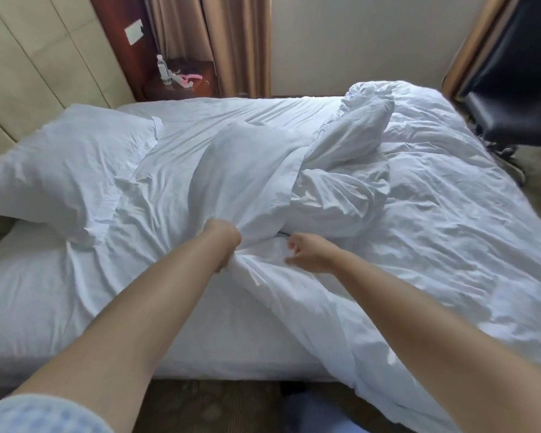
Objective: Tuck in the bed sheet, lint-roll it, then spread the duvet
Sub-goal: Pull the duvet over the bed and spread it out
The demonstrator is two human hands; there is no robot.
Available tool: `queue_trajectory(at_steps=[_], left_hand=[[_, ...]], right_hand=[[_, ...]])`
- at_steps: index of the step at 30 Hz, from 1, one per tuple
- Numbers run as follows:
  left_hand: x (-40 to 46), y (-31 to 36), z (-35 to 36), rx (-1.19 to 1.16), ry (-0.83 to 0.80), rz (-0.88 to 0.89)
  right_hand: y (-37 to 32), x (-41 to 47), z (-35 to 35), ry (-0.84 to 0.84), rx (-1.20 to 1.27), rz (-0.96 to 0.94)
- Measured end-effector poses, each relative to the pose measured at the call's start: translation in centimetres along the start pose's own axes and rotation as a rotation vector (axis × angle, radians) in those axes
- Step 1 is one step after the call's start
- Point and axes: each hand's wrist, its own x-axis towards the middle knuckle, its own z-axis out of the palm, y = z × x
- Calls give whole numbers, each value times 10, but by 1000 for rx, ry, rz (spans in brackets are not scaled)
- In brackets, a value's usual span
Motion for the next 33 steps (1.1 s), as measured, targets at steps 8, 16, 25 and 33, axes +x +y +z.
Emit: queue_trajectory(at_steps=[8, 16, 25, 33], left_hand=[[91, -40, 20, -567, 106, -2], [190, -105, -5, -915, 432, -252], [220, -118, -17, -996, 300, -243], [160, -173, 42, -932, 283, -190]], right_hand=[[-4, 116, 22, 12, 169, 99], [-8, 209, 37, 118, 594, 272], [-38, 238, 48, 81, 651, 233], [-124, 223, 58, -61, 274, 119]])
